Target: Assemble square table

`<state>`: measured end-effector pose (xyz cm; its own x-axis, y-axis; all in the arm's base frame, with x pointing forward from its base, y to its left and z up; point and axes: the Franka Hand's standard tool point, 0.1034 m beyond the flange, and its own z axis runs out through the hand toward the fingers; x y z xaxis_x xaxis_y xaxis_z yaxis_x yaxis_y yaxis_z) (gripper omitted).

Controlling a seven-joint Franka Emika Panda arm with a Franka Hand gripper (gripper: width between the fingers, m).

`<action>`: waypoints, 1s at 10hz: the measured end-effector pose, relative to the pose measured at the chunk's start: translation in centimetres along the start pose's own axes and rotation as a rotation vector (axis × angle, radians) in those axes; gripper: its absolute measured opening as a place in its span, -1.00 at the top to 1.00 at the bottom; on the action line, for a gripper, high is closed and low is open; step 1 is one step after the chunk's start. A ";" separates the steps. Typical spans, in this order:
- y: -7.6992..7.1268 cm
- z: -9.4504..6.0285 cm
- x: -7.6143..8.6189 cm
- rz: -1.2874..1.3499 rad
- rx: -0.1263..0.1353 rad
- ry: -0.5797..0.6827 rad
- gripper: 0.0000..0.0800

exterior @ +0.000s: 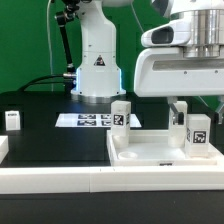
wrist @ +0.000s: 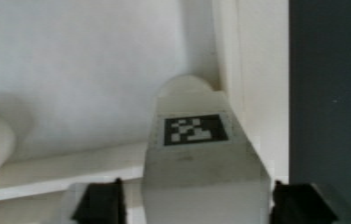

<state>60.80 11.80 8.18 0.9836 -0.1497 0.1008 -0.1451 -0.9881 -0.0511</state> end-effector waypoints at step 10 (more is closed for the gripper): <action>0.0 0.1 -0.2 0.695 0.006 -0.005 0.28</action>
Offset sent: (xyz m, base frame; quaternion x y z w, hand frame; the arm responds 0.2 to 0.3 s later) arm 0.0000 0.0000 0.0000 0.0000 0.0000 0.0000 1.0000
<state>60.59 11.82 8.06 0.6630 -0.7476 0.0380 -0.7411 -0.6627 -0.1078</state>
